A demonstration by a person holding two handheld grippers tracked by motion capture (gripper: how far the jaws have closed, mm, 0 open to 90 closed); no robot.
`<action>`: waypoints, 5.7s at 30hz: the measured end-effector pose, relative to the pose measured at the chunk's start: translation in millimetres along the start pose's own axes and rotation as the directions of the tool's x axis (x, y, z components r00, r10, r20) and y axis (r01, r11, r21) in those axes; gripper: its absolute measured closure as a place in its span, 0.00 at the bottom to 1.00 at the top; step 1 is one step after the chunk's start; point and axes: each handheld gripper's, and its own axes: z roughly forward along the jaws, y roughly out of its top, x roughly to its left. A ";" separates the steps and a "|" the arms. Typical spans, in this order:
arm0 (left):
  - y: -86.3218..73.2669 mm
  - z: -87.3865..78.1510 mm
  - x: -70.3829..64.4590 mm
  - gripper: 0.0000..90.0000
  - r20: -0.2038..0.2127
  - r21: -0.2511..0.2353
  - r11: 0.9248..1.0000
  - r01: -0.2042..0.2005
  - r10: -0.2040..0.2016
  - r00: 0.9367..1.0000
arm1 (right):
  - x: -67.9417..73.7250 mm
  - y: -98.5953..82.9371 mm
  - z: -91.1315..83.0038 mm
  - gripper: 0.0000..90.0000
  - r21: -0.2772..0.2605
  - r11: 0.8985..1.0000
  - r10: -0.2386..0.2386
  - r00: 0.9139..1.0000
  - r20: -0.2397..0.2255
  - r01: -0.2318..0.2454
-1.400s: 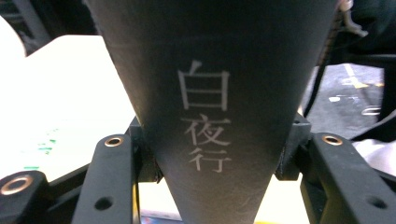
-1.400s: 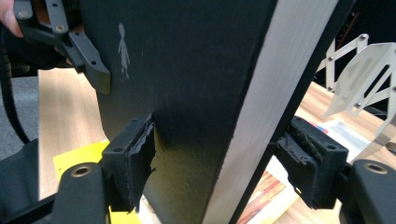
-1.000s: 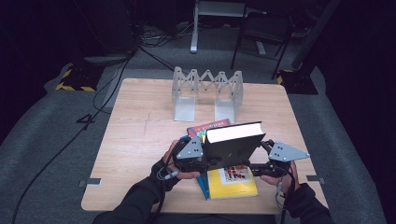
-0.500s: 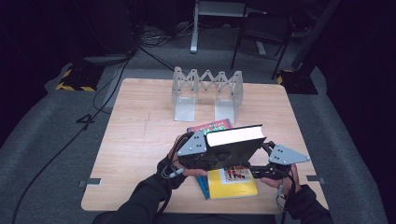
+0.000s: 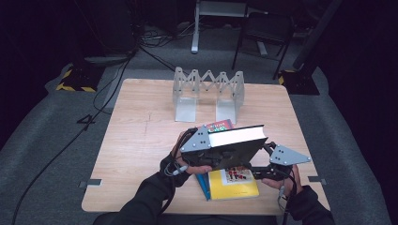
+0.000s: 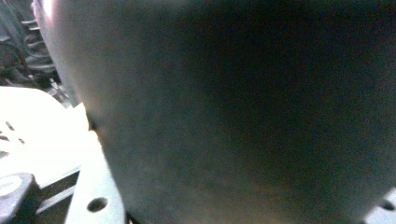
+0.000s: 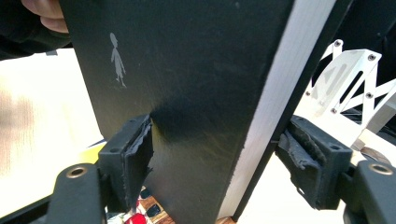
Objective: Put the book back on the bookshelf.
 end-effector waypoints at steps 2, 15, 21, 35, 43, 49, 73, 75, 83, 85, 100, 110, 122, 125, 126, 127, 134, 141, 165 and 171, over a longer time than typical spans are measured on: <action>0.4 0.7 0.9 0.50 0.007 -0.005 1.000 0.008 -0.008 1.000 | -0.1 -0.2 0.7 0.31 0.004 1.000 0.007 1.000 -0.001 -0.007; 7.4 6.7 7.1 0.44 0.016 -0.071 0.994 0.079 -0.078 0.997 | -0.8 -0.3 2.5 0.30 0.010 1.000 0.017 1.000 0.006 -0.017; 9.0 5.2 3.4 0.47 0.024 -0.057 0.997 0.050 -0.049 0.999 | -0.8 -1.9 -0.4 0.33 0.016 1.000 0.015 1.000 0.007 -0.015; 13.7 1.1 1.0 0.56 -0.031 -0.050 0.996 0.077 -0.078 0.996 | -29.1 -70.0 -45.7 0.36 0.411 0.901 0.115 0.989 0.090 -0.142; 17.4 -6.8 3.8 0.57 -0.105 -0.056 0.996 0.070 -0.076 0.992 | -31.0 -73.0 -49.3 0.36 0.396 0.903 0.141 0.985 0.096 -0.168; 20.7 -22.3 13.1 0.57 -0.216 -0.061 0.993 0.097 -0.108 0.970 | -32.4 -76.1 -47.3 0.35 0.404 0.898 0.144 0.984 0.101 -0.173; 18.7 -79.5 62.5 0.58 -0.497 -0.129 0.983 0.127 -0.175 0.850 | -30.4 -89.3 -48.5 0.35 0.427 0.887 0.154 0.985 0.081 -0.174; 15.9 -82.1 71.7 0.58 -0.500 -0.147 0.978 0.150 -0.204 0.842 | -30.4 -89.2 -47.9 0.35 0.426 0.888 0.152 0.985 0.082 -0.172; 9.2 -80.7 100.0 0.58 -0.575 -0.138 0.974 0.178 -0.225 0.787 | -30.1 -89.8 -47.1 0.35 0.427 0.889 0.141 0.986 0.087 -0.165; 7.5 -80.0 108.8 0.58 -0.587 -0.129 0.973 0.190 -0.229 0.777 | -29.8 -90.1 -46.4 0.35 0.429 0.888 0.143 0.986 0.087 -0.167; -9.9 -44.0 154.4 0.58 -0.670 -0.077 0.962 0.262 -0.245 0.701 | -28.0 -92.9 -40.9 0.35 0.453 0.879 0.129 0.989 0.076 -0.150; -23.5 -12.0 174.0 0.58 -0.699 -0.024 0.950 0.310 -0.237 0.674 | -27.0 -94.4 -37.8 0.35 0.463 0.876 0.121 0.991 0.061 -0.136; -20.1 0.7 180.9 0.58 -0.702 0.030 0.942 0.336 -0.220 0.678 | -26.5 -94.4 -37.0 0.35 0.465 0.876 0.118 0.992 0.047 -0.126; -19.5 -0.2 180.4 0.58 -0.704 0.040 0.940 0.338 -0.213 0.677 | -25.9 -93.7 -37.0 0.35 0.465 0.876 0.117 0.992 0.045 -0.125; -19.7 -0.9 180.2 0.58 -0.704 0.041 0.940 0.338 -0.213 0.677 | -25.7 -93.7 -36.9 0.35 0.466 0.876 0.116 0.992 0.045 -0.123; -19.7 -1.2 180.0 0.58 -0.705 0.042 0.940 0.338 -0.212 0.677 | -25.6 -93.7 -36.9 0.35 0.466 0.876 0.116 0.992 0.045 -0.123; -14.8 2.5 191.4 0.58 -0.731 0.057 0.939 0.340 -0.193 0.655 | -24.8 -94.6 -35.1 0.35 0.472 0.873 0.117 0.992 0.037 -0.121; 0.2 10.5 205.8 0.58 -0.743 0.046 0.948 0.314 -0.178 0.645 | -25.5 -96.2 -34.2 0.35 0.480 0.869 0.123 0.992 0.027 -0.121; -30.1 1.5 189.2 0.57 -0.777 -0.023 0.927 0.374 -0.252 0.577 | -22.4 -94.4 -33.7 0.35 0.483 0.871 0.097 0.995 0.010 -0.090; -36.5 -6.5 183.1 0.56 -0.775 -0.028 0.928 0.371 -0.254 0.579 | -22.8 -94.6 -33.3 0.35 0.484 0.870 0.100 0.995 0.013 -0.094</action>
